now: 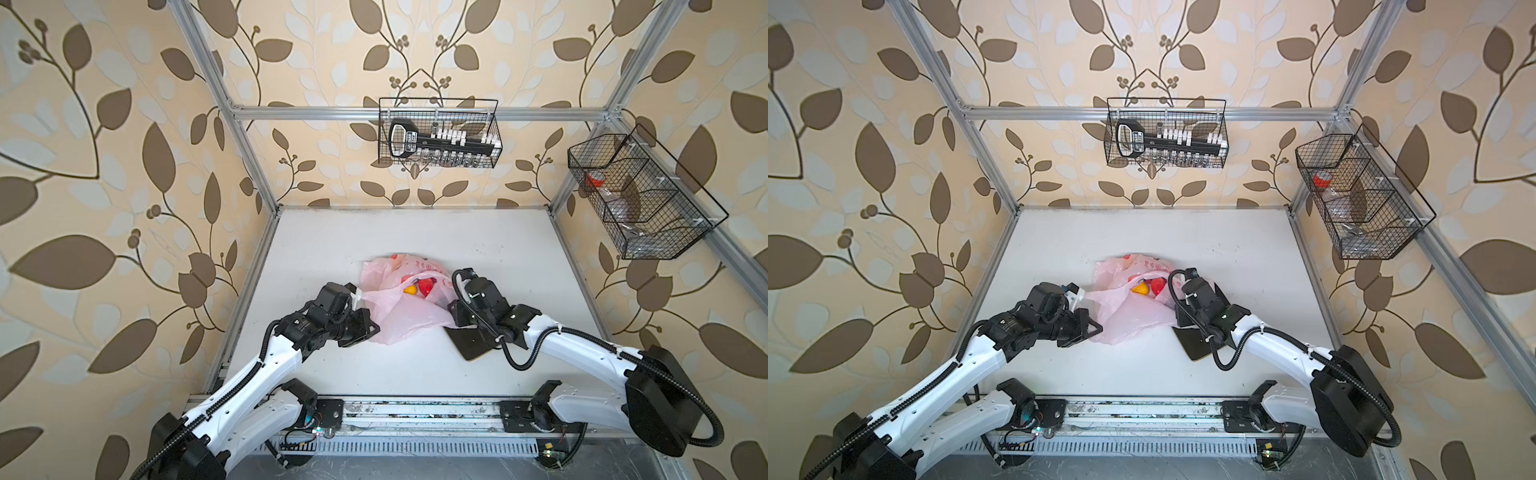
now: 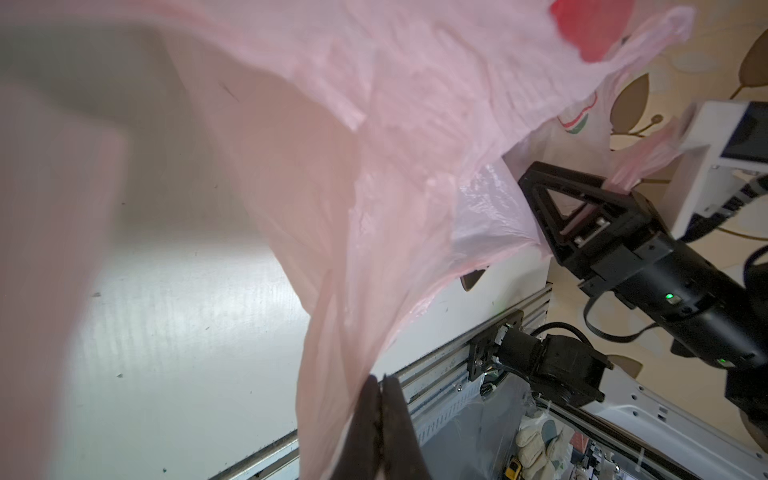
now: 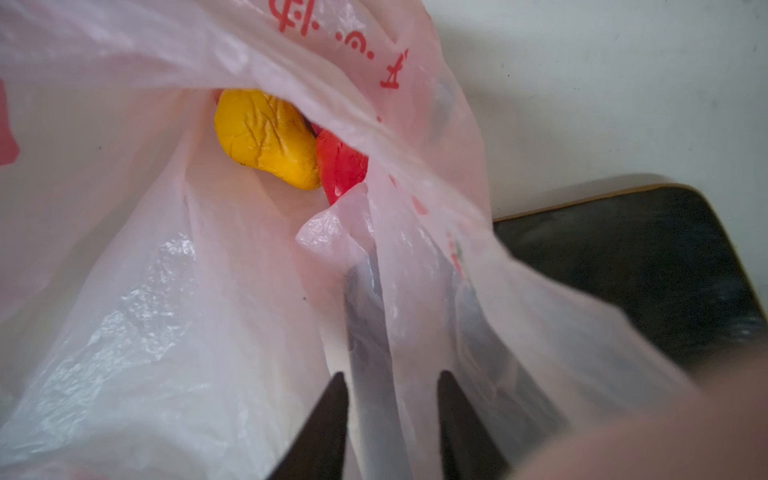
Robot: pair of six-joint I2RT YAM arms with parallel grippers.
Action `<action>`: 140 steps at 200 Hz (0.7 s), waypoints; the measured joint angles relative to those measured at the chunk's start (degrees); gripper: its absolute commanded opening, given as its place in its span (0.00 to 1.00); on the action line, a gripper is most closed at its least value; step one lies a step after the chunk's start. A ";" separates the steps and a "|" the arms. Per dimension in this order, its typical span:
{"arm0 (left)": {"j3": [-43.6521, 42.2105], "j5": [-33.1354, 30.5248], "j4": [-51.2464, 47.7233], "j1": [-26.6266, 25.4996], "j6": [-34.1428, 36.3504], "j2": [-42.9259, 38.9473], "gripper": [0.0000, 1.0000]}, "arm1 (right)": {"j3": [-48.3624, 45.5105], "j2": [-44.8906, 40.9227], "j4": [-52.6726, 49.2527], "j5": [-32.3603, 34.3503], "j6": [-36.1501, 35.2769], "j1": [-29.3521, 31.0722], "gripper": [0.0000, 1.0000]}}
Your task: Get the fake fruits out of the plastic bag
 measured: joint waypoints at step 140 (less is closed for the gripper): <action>0.74 -2.86 1.05 -0.37 -0.26 2.25 0.00 | 16.04 -16.33 -12.87 -3.43 -0.74 4.28 0.59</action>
